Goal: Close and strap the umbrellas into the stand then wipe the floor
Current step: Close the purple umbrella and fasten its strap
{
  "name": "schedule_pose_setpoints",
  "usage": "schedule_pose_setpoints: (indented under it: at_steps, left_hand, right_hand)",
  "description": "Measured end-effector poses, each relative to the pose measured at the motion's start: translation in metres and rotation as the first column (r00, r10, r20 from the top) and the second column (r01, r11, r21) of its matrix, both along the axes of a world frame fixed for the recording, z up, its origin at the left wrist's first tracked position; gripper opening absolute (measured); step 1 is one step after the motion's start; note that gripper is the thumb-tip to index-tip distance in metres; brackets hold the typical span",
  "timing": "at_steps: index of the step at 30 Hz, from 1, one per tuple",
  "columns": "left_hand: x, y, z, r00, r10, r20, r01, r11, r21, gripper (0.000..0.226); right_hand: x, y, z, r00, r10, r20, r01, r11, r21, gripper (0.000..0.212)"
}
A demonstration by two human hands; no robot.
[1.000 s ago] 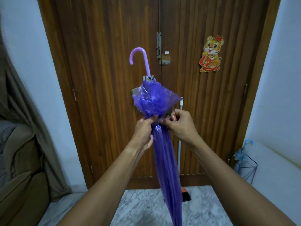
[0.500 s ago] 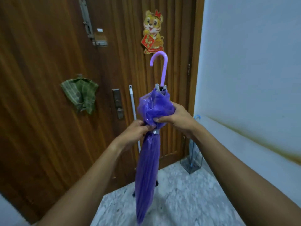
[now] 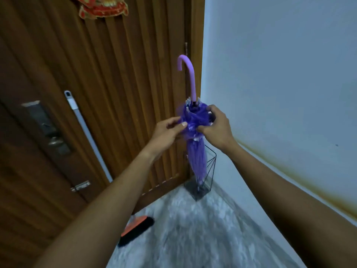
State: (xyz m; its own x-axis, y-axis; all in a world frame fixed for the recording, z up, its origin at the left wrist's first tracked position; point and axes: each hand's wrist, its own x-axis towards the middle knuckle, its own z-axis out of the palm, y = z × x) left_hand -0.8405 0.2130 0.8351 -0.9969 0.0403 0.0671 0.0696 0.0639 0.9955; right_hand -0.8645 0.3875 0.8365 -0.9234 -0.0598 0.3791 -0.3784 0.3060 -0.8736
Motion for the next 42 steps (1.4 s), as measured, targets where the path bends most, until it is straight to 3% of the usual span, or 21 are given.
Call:
schedule_pose_setpoints:
  at_steps: [8, 13, 16, 23, 27, 30, 33, 38, 41, 42]
  left_hand:
    - [-0.182, 0.045, -0.047, 0.997, 0.004, 0.073, -0.009, 0.998, 0.065, 0.028]
    - [-0.299, 0.041, -0.12, 0.988, -0.045, 0.15, 0.032, 0.995, 0.09, 0.019]
    - [-0.368, 0.034, -0.182, 0.956, -0.102, 0.274, 0.086, 0.994, 0.07, 0.018]
    - [-0.467, 0.044, -0.363, 0.797, -0.076, 0.599, 0.01, 0.994, 0.113, 0.024]
    - [-0.499, 0.053, -0.448, 0.607, -0.081, 0.79, -0.217, 0.94, 0.263, 0.036]
    - [-0.513, 0.052, -0.494, 0.559, -0.116, 0.821, -0.294, 0.898, 0.327, 0.043]
    - [-0.521, 0.047, -0.51, 0.58, -0.099, 0.809, -0.31, 0.891, 0.332, 0.041]
    - [-0.51, 0.028, -0.509, 0.713, 0.068, 0.698, -0.327, 0.913, 0.245, 0.053]
    - [-0.463, 0.013, -0.462, 0.71, 0.149, 0.688, -0.31, 0.944, 0.116, 0.013]
    - [-0.442, 0.007, -0.444, 0.724, 0.181, 0.665, -0.309, 0.948, 0.079, 0.011]
  right_hand:
    - [-0.18, 0.028, -0.057, 0.994, -0.089, -0.067, 0.093, 0.994, 0.057, 0.038]
    - [-0.289, 0.025, -0.13, 0.988, -0.151, 0.033, 0.145, 0.979, 0.142, 0.033]
    - [-0.352, 0.02, -0.194, 0.976, -0.198, 0.087, 0.173, 0.956, 0.235, 0.031]
    - [-0.446, 0.024, -0.365, 0.831, -0.289, 0.475, 0.093, 0.915, 0.393, 0.027]
    - [-0.477, 0.018, -0.449, 0.713, -0.322, 0.623, 0.044, 0.908, 0.418, 0.021]
    - [-0.489, 0.01, -0.5, 0.629, -0.312, 0.712, -0.006, 0.914, 0.406, 0.03]
    - [-0.494, 0.001, -0.523, 0.609, -0.338, 0.718, 0.019, 0.911, 0.412, 0.043]
    - [-0.473, -0.016, -0.497, 0.64, -0.336, 0.691, 0.053, 0.916, 0.397, 0.062]
    - [-0.432, -0.024, -0.464, 0.682, -0.362, 0.636, 0.095, 0.905, 0.414, 0.064]
    - [-0.413, -0.028, -0.452, 0.695, -0.357, 0.624, 0.085, 0.903, 0.422, 0.06]
